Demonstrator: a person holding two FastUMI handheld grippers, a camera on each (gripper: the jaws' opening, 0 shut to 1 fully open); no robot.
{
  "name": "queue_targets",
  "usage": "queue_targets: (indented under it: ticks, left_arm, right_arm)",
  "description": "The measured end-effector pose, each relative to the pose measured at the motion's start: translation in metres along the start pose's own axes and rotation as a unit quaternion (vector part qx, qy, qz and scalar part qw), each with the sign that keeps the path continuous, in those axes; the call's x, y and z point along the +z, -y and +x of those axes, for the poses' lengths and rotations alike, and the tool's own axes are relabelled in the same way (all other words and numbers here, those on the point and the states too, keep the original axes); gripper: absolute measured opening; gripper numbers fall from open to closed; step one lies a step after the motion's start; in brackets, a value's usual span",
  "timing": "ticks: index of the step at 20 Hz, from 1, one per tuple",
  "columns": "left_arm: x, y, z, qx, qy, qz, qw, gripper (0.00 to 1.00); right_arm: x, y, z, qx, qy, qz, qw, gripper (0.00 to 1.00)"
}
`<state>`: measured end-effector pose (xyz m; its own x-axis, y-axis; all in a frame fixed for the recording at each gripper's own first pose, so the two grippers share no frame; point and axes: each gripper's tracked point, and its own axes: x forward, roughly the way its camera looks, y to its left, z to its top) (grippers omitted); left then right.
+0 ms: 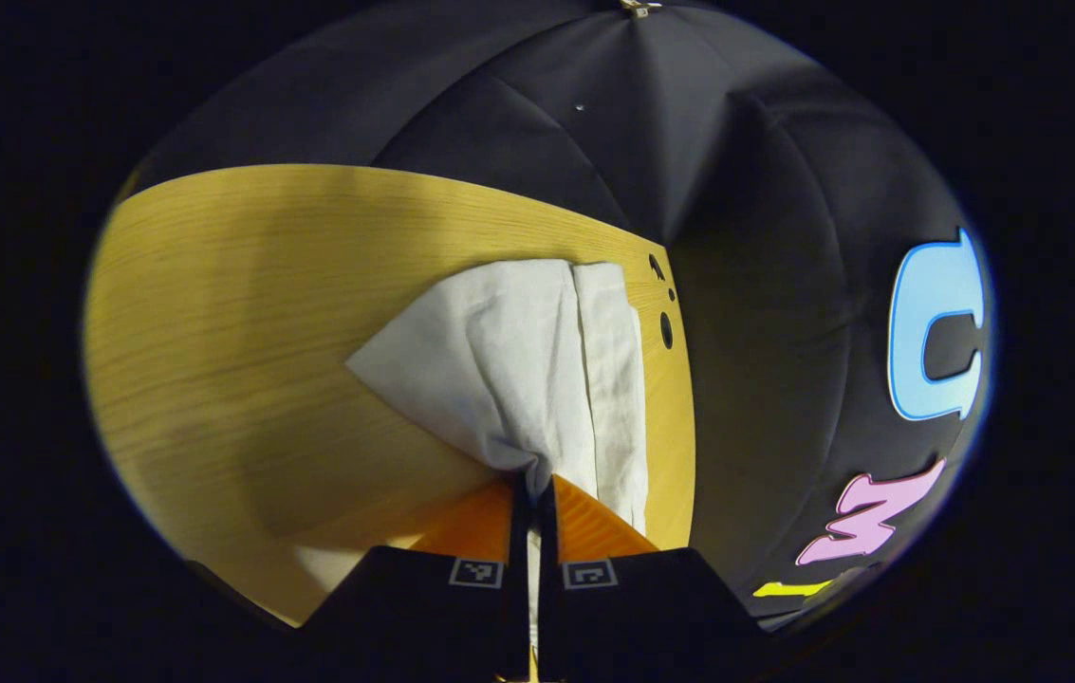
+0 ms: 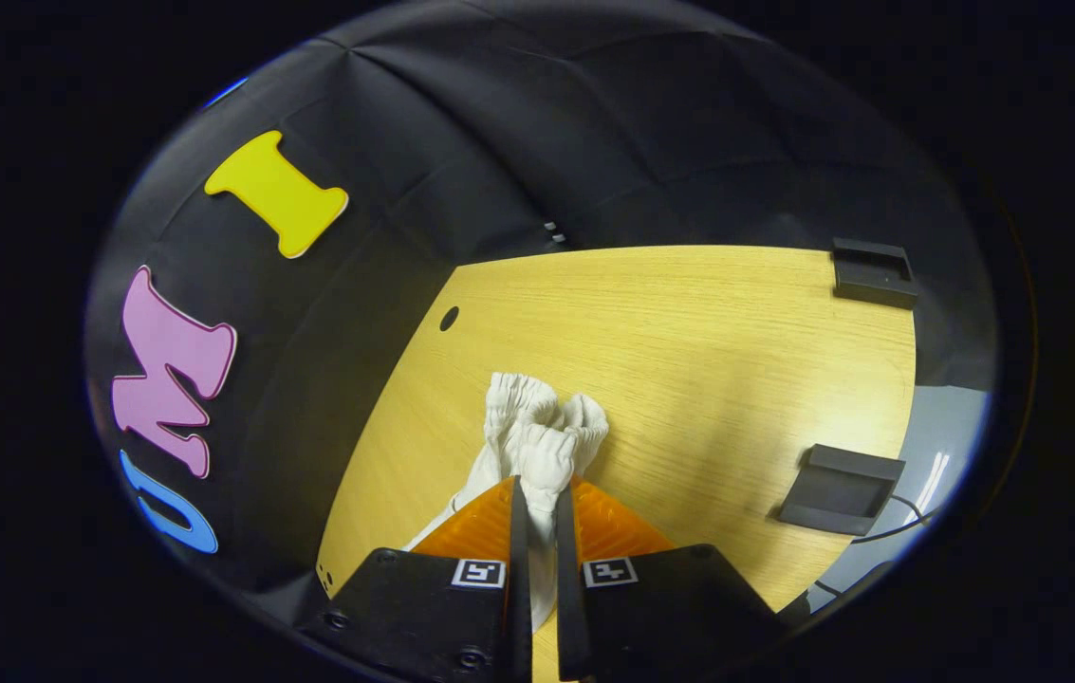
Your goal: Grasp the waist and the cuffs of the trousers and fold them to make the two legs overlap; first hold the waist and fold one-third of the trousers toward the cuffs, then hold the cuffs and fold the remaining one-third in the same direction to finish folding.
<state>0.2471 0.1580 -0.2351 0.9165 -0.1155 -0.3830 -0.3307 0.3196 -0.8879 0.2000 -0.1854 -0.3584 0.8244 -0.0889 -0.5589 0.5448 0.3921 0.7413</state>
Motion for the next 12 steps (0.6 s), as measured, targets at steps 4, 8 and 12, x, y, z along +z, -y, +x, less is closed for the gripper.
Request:
queue_targets:
  ticks: [4,8,12]
  left_arm:
    - [-0.015,-0.007,-0.021,-0.001,-0.003,0.016,1.0,0.06]
    - [-0.032,-0.017,-0.044,0.0,-0.001,0.036,0.999,0.06]
    - [-0.051,-0.031,-0.063,0.009,0.0,0.025,1.0,0.06]
  right_arm:
    - [0.012,-0.009,-0.009,0.025,0.019,-0.04,0.999,0.15]
    - [0.02,-0.048,-0.023,0.068,0.035,-0.102,0.992,0.15]
    - [0.012,-0.108,-0.041,0.129,0.039,-0.134,0.982,0.15]
